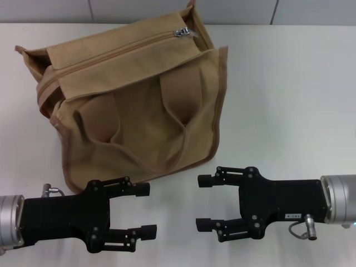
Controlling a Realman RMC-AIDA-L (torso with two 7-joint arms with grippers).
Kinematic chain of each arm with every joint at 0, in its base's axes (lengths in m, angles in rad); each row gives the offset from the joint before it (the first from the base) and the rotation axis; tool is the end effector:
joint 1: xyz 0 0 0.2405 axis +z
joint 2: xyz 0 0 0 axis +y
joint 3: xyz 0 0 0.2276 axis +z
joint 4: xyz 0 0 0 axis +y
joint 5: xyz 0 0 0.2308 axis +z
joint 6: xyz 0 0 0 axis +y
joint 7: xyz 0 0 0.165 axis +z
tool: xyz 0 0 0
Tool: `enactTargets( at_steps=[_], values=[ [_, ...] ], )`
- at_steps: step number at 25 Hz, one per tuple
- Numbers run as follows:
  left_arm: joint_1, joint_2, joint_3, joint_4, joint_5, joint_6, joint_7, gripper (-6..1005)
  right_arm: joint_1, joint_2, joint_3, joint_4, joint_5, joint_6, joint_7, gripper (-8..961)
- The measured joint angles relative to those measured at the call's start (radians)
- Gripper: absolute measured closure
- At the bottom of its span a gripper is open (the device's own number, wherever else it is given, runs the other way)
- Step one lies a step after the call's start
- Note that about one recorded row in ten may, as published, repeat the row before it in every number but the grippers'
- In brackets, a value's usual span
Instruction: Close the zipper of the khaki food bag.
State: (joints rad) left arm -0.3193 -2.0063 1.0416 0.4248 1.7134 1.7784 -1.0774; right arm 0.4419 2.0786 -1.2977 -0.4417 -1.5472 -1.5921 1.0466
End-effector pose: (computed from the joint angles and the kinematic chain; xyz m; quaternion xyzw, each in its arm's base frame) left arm -0.2737 0.2302 -0.0327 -0.9312 -0.1811 -0.3162 0.0077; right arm 0.2224 0.2617 -0.0843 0.9484 -0.1112 -0.2965 0.0116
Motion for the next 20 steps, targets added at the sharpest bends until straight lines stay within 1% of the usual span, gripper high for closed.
enactTargets(
  at_steps=[20],
  values=[
    [0.000,0.002,0.000,0.000,0.000,0.000,0.001,165,0.002,0.000,0.000,0.000,0.006,-0.003,-0.001,145]
  ],
)
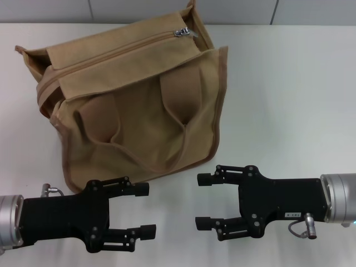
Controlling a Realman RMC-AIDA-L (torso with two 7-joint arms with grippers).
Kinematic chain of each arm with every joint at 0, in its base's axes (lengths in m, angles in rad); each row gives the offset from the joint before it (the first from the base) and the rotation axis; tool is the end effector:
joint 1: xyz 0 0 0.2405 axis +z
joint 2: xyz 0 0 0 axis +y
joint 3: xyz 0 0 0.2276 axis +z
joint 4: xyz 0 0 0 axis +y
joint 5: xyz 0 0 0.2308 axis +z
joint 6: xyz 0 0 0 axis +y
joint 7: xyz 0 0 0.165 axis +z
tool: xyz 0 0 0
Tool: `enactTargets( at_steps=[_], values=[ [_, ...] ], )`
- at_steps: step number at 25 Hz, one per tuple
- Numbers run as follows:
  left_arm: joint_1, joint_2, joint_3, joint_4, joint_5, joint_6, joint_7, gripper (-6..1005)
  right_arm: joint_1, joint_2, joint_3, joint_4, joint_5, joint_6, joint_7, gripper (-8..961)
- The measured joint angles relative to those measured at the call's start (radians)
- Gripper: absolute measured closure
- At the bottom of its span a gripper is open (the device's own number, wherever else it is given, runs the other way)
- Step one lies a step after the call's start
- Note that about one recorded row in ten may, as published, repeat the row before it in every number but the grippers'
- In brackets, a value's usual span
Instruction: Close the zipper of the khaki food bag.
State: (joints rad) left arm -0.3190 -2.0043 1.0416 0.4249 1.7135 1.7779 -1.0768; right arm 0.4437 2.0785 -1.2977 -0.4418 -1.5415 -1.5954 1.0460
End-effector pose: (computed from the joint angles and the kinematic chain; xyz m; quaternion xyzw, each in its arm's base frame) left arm -0.2743 0.2303 -0.0320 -0.9316 -0.1808 -0.3152 0.0084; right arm 0.2211 0.2623 -0.0837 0.9476 -0.1100 -0.2996 0.0114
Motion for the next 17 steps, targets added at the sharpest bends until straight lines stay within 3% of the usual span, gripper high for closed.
enactTargets(
  at_steps=[17],
  values=[
    [0.005,0.004,0.000,-0.002,0.000,0.007,-0.008,165,0.007,0.000,-0.002,-0.003,0.000,0.000,0.000,145]
  ],
)
